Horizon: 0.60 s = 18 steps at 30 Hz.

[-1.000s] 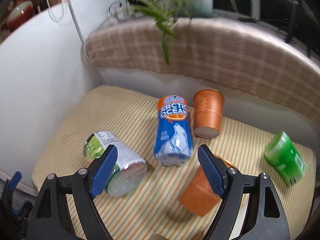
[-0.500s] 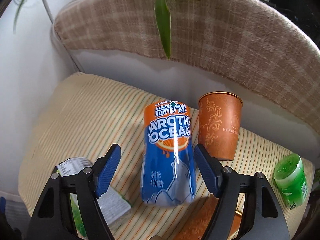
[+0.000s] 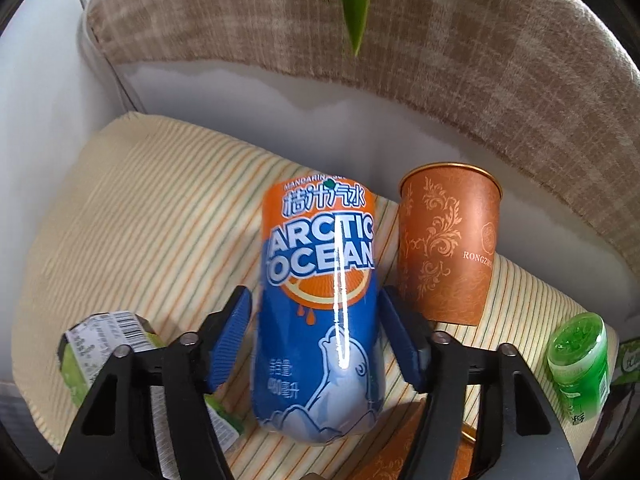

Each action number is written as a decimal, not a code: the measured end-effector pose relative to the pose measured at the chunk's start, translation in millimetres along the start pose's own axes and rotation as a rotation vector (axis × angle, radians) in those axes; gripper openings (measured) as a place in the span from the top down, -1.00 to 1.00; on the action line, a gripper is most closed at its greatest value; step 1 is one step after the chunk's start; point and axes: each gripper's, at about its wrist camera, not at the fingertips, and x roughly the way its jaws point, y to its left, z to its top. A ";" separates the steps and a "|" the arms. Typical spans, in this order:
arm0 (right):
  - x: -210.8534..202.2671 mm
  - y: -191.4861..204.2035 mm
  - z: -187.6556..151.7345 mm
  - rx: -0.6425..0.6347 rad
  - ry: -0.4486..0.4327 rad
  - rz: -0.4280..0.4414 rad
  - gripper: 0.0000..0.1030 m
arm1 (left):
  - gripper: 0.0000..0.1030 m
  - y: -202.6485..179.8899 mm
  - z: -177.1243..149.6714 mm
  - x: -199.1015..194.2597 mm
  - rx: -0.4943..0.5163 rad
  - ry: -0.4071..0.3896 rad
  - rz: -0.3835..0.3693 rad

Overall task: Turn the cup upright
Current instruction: 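Reach the right tool to the lying blue Arctic Ocean bottle and grasp it, then lift the bottle with the right tool and carry it toward the left tool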

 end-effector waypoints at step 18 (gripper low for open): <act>-68.8 -11.8 -27.4 -0.010 -0.209 0.058 -0.13 | -0.99 -14.7 0.6 -3.1 0.024 -0.010 -0.018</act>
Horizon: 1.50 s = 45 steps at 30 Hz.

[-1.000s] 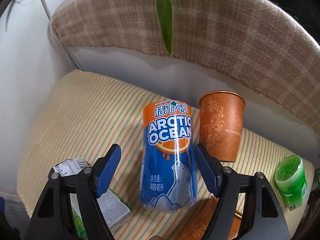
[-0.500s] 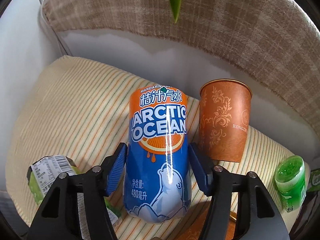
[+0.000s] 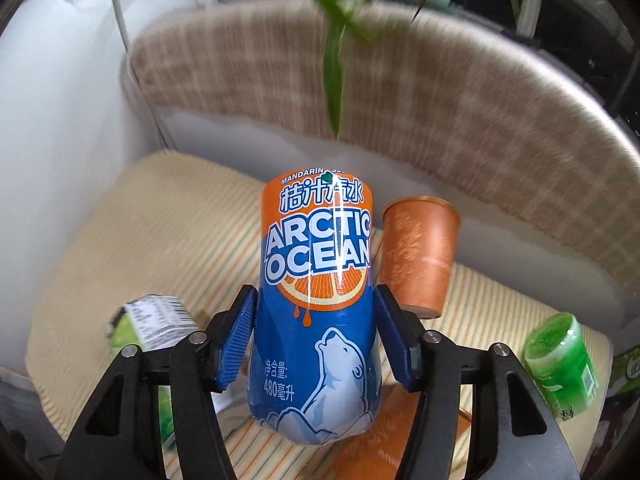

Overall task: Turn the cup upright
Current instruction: 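Lift the bottle with the right tool and carry it toward the left tool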

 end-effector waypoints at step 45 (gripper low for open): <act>-68.1 -24.3 -201.9 0.504 0.028 0.282 -0.38 | -0.99 -86.0 5.3 1.8 0.113 0.034 -0.197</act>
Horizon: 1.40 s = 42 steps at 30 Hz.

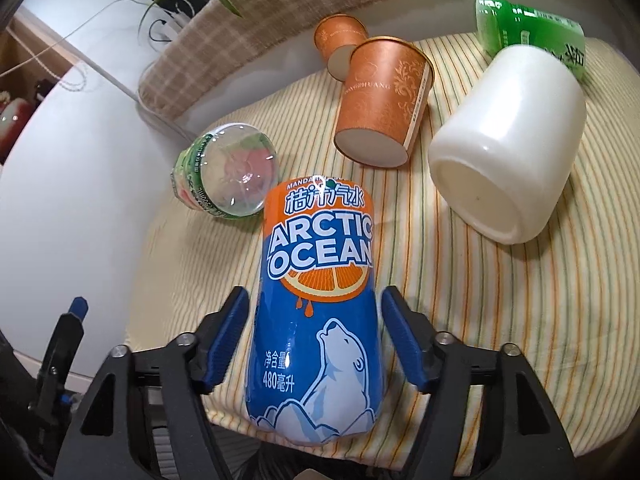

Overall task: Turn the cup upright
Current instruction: 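Lift the bottle with the right tool and carry it toward the left tool, then grasp the bottle with the left tool while the right tool opens and releases it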

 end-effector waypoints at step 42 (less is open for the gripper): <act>-117.1 -73.9 -54.5 0.048 -0.298 -0.248 -0.38 | -0.36 -60.5 -4.5 156.3 -0.356 0.583 -0.535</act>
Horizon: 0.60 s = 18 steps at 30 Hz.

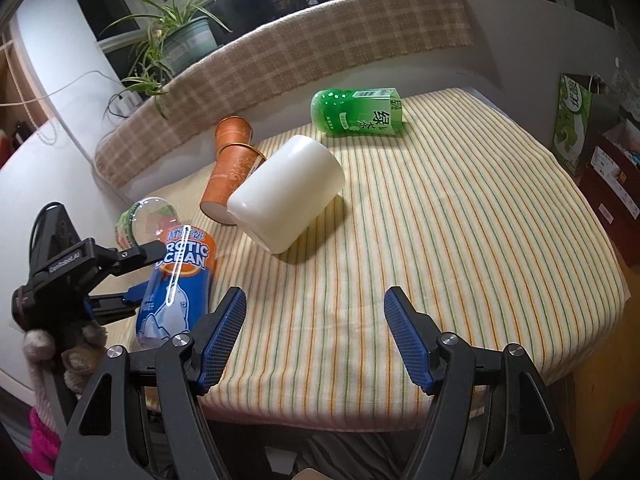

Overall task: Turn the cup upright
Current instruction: 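Grasp the bottle with the left tool while the right tool opens and releases it, then rotate the held bottle with the left tool until its opening faces up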

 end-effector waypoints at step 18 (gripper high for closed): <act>-1.4 0.7 0.2 -0.005 -0.004 -0.009 -0.38 | -0.20 -10.1 0.3 6.5 0.064 -0.002 0.049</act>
